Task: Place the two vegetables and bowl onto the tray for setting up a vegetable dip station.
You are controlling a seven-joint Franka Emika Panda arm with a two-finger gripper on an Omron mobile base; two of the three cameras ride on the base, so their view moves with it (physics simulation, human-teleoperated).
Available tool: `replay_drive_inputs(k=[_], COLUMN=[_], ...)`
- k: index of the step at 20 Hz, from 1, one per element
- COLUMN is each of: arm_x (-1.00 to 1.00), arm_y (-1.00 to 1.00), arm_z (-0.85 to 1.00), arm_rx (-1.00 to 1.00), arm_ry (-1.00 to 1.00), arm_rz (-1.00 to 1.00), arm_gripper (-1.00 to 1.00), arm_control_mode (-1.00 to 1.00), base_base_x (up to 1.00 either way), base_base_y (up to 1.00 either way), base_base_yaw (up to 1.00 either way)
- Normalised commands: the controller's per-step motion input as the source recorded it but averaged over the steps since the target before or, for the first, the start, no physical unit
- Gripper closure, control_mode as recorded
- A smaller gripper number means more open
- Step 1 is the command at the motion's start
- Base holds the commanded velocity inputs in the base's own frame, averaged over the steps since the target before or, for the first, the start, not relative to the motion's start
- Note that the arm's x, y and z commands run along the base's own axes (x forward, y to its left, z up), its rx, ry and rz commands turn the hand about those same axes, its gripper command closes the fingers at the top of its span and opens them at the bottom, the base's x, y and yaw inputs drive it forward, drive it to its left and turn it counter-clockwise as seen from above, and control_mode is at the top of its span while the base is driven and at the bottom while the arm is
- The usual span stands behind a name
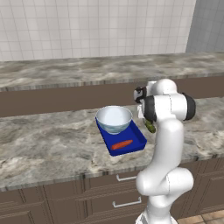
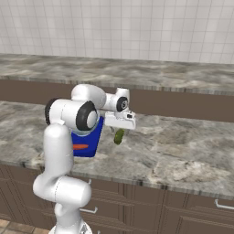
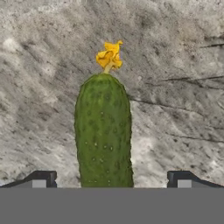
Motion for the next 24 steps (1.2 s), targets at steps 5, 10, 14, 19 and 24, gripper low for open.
replay_drive_inputs(k=[5, 10, 14, 19, 24], arm_x=[0.13, 0.12, 0.11, 0.10, 0.03], arm_y=[-0.01, 0.00, 0.00, 0.00, 0.00], arm_z=[-0.18, -0.20, -0.16, -0.13, -0.04], arm_rx=[0.08, 0.08, 0.06, 0.04, 0.00], arm_ry=[0.05, 0.04, 0.02, 0.00, 0.00], arm_rz=[0.10, 0.06, 0.05, 0.04, 0.02], arm_gripper=[-1.00, -1.00, -1.00, -1.00, 1.00], arm_control_mode=[-1.00, -1.00, -1.00, -1.00, -1.00], base_base_x=[0.00, 0.00, 0.00, 0.00, 0.00], base_base_y=[0.00, 0.00, 0.00, 0.00, 0.00], base_base_yaw=[0.00, 0.00, 0.00, 0.00, 0.00])
